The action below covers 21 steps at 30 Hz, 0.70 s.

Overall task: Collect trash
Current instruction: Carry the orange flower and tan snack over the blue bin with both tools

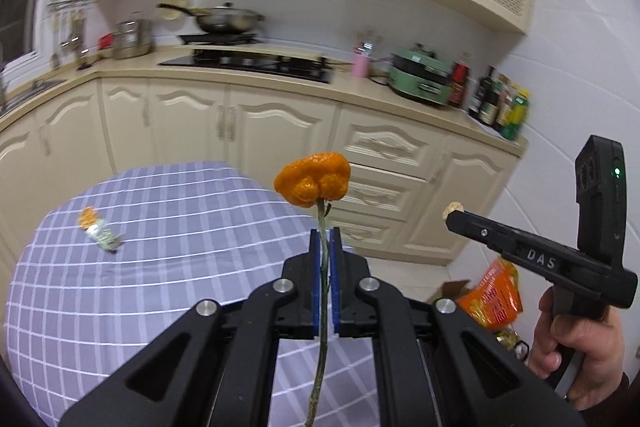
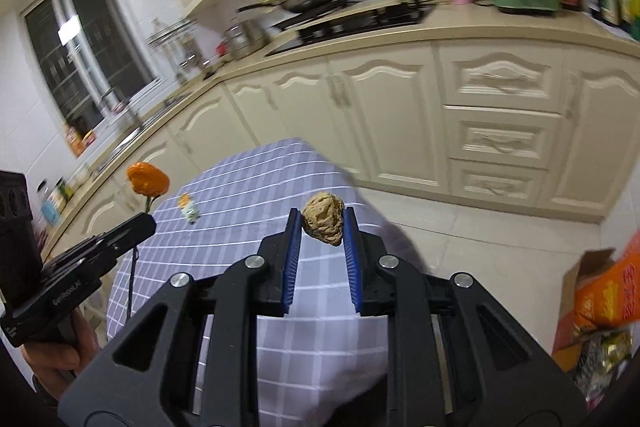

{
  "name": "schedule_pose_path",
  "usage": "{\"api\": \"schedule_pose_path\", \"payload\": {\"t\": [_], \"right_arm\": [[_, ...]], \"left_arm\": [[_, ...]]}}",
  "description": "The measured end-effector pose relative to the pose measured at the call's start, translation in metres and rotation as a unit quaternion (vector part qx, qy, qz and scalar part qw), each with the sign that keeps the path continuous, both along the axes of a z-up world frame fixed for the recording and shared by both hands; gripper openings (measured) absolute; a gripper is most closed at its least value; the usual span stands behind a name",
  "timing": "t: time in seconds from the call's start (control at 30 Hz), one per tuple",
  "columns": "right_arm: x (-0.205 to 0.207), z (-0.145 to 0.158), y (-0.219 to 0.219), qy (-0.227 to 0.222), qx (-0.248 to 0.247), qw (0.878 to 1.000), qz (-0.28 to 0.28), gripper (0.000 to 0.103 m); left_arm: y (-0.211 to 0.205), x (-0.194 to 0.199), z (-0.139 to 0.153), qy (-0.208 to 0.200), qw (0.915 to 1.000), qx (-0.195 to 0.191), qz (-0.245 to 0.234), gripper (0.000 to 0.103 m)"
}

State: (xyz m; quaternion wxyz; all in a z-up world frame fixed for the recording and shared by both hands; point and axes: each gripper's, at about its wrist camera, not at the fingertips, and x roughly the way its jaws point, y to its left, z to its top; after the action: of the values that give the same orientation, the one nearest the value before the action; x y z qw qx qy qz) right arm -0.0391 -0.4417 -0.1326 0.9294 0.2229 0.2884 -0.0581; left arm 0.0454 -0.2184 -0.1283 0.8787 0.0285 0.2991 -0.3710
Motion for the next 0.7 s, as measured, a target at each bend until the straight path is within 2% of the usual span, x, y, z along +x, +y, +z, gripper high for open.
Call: {"api": "schedule_pose_path", "payload": {"t": [0.17,0.3,0.47,0.6,0.7], "right_arm": [[-0.052,-0.018,-0.046,0.022,0.009,0.997,-0.074,0.021],[-0.093,-0.048,-0.086,0.056,0.027,0.988,-0.139,0.021],[-0.132,-0.089,-0.122,0.100,0.064,0.972,-0.201,0.021],[-0.154,-0.120,-0.141,0.127,0.097,0.960,-0.229,0.021],[-0.162,-0.138,-0.151,0.137,0.116,0.953,-0.243,0.021]], "left_arm": [[-0.047,-0.027,-0.011,0.007,0.9975,0.018,-0.067,0.004],[-0.090,-0.045,-0.036,0.034,0.9904,0.040,-0.128,0.004],[-0.150,-0.068,-0.085,0.081,0.9724,0.087,-0.201,0.004],[-0.196,-0.090,-0.131,0.123,0.9508,0.131,-0.253,0.004],[-0.219,-0.101,-0.160,0.149,0.9373,0.155,-0.274,0.004]]}}
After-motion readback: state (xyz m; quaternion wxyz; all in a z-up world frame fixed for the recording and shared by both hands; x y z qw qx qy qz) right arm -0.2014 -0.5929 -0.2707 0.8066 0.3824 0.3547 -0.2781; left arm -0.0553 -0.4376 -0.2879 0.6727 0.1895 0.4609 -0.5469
